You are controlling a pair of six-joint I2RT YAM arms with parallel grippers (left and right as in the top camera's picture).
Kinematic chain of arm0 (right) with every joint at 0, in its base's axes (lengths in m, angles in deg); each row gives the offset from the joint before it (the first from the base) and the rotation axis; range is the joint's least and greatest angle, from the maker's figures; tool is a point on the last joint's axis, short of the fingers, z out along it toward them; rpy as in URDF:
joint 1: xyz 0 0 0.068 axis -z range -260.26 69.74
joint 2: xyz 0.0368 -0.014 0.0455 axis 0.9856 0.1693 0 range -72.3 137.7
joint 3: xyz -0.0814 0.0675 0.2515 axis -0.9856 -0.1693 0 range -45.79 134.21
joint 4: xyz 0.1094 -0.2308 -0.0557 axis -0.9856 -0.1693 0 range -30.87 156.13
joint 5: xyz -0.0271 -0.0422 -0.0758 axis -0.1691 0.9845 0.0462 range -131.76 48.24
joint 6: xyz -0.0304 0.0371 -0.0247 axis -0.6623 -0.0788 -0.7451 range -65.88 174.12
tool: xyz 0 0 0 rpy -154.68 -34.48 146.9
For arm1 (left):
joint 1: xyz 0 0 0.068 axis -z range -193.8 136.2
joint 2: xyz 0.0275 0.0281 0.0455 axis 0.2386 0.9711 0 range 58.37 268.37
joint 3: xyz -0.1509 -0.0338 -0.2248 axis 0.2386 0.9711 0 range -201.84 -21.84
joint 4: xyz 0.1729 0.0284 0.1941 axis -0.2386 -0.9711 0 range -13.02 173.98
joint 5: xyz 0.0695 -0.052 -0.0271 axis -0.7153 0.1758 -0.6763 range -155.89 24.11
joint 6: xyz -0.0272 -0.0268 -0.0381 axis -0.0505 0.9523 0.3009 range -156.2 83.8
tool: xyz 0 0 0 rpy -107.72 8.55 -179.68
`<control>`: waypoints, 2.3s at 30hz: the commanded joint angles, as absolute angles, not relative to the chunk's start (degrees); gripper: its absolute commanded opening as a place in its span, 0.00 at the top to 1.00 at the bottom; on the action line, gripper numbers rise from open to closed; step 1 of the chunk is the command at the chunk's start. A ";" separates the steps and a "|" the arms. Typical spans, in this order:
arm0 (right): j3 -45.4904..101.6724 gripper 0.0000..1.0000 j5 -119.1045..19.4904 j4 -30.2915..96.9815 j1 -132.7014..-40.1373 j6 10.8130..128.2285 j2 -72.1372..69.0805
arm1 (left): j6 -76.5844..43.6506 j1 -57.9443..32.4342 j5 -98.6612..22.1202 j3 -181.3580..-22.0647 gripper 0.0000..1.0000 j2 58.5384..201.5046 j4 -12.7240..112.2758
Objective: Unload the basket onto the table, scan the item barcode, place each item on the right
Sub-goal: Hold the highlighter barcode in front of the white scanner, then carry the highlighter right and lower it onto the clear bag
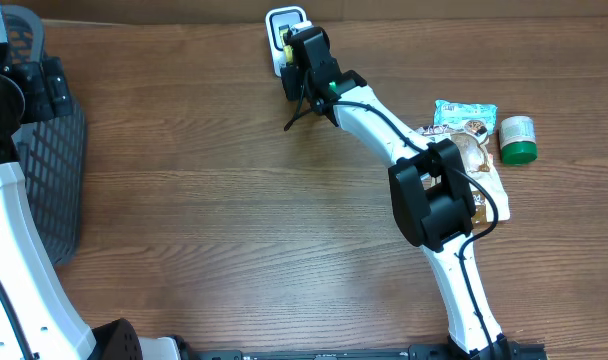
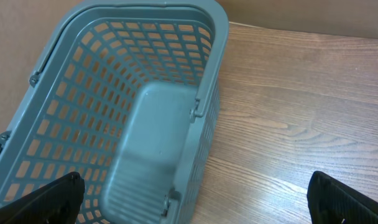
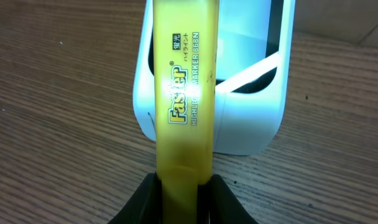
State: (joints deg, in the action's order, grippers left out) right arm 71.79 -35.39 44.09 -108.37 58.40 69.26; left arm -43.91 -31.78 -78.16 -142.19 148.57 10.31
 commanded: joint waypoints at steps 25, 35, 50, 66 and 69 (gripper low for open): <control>95.92 0.85 -35.13 27.13 -108.24 50.75 69.93 | -44.56 -31.28 -78.27 -142.45 0.00 149.03 10.49; 95.92 0.85 -30.21 26.32 -108.24 46.35 76.58 | -44.56 -31.28 -78.29 -142.45 0.00 149.03 10.49; 96.06 0.85 -30.21 24.96 -108.37 46.64 77.08 | -44.56 -31.28 -78.27 -142.45 0.00 149.03 10.47; 96.12 0.92 -30.67 20.77 -108.53 46.92 69.63 | -44.56 -31.28 -78.27 -142.45 0.00 149.03 10.49; 96.12 0.94 -31.83 16.85 -108.51 49.41 65.30 | -44.56 -31.28 -78.27 -142.45 0.00 149.03 10.49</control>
State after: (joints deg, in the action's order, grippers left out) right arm 95.12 -31.04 17.95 -108.42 47.18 73.87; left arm -43.91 -31.78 -78.16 -142.19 148.57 10.31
